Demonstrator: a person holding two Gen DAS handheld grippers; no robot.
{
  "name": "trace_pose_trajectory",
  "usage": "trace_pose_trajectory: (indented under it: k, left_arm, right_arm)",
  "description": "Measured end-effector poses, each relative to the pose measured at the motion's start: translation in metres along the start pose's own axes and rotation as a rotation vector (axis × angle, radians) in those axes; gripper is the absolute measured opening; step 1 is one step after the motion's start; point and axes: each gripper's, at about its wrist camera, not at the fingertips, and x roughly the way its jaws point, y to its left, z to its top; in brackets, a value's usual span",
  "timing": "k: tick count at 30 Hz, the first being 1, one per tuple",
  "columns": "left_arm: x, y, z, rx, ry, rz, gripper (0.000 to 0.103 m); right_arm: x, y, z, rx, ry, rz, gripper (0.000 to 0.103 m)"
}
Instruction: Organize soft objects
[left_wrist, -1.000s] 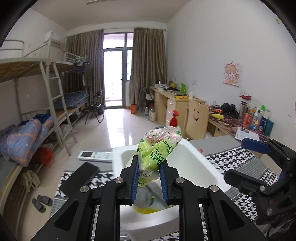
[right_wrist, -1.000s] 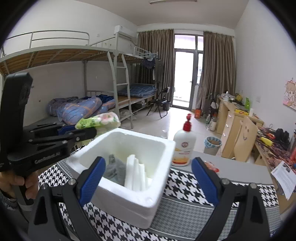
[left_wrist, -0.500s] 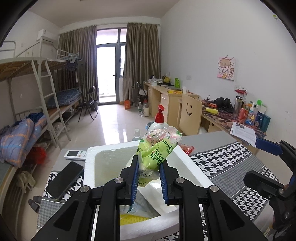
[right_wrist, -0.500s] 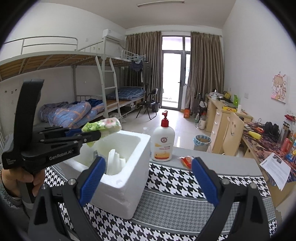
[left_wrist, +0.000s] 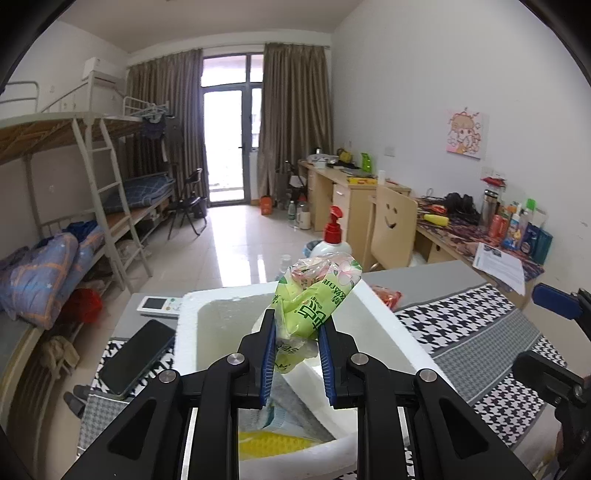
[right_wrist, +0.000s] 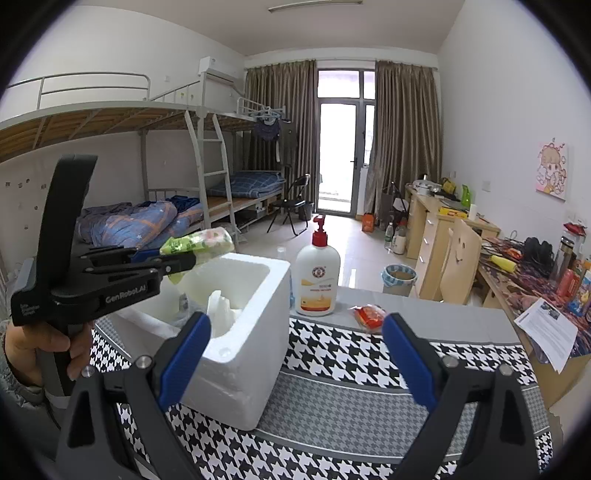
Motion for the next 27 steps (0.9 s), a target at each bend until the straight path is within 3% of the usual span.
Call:
trace_pose_trajectory:
  k: [2, 4, 6, 8, 12, 27]
  left_arm:
    - [-0.001, 0.002, 0.001, -0.005, -0.002, 0.016, 0.027]
    - [-0.003, 0.004, 0.001, -0.01, -0.007, 0.033, 0.039]
    - [-0.007, 0.005, 0.001, -0.01, -0.022, 0.049, 0.074]
    - [-0.012, 0.005, 0.001, -0.003, -0.048, 0.073, 0.086]
    - [-0.018, 0.002, 0.001, 0.007, -0.07, 0.095, 0.099]
    - [-0.05, -0.011, -0.006, 0.021, -0.116, 0.112, 0.102]
  right_arm:
    - [0.001, 0.0, 0.0, -0.001, 0.001, 0.002, 0.096]
    - [0.001, 0.0, -0.001, 0.001, 0.0, 0.005, 0.096]
    - [0.001, 0.0, -0.001, 0.003, -0.001, 0.004, 0.096]
    - [0.0, -0.002, -0.002, 0.006, -0.002, 0.001, 0.096]
    - [-0.002, -0.002, -0.002, 0.006, -0.005, 0.0, 0.096]
    - [-0.022, 0.002, -0.003, 0.017, -0.021, 0.002, 0.096]
